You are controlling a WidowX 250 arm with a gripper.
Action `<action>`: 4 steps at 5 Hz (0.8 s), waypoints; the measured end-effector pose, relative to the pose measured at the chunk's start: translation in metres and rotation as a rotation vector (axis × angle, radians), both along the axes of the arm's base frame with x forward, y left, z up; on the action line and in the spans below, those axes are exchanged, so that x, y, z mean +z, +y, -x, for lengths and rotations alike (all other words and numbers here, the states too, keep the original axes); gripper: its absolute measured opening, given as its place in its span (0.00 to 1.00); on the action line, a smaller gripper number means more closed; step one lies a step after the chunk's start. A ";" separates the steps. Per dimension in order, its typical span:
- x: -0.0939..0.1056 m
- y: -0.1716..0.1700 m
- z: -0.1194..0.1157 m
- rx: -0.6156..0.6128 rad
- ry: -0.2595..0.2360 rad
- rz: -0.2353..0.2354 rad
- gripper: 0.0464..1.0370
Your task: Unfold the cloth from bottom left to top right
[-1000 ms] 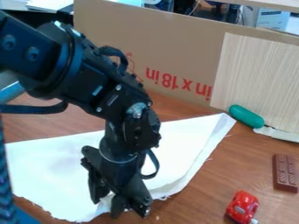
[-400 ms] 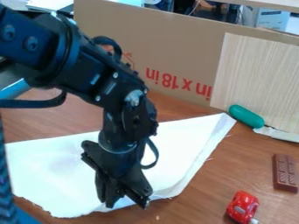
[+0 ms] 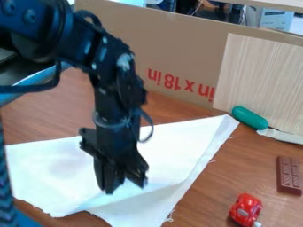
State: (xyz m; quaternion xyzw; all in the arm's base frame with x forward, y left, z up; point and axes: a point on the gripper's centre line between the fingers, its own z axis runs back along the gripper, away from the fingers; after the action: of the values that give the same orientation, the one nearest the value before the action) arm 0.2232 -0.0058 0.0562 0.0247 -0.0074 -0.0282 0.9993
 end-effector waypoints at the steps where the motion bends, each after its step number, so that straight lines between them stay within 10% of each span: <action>1: 0.004 0.013 -0.006 0.012 0.045 0.063 0.01; 2: 0.005 0.035 -0.015 0.065 0.058 0.063 0.01; 4: -0.009 0.088 -0.047 0.233 0.063 -0.090 0.01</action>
State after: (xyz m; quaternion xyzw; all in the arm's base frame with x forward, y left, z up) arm 0.2702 0.0819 0.0473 0.0693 0.0283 0.0868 0.9934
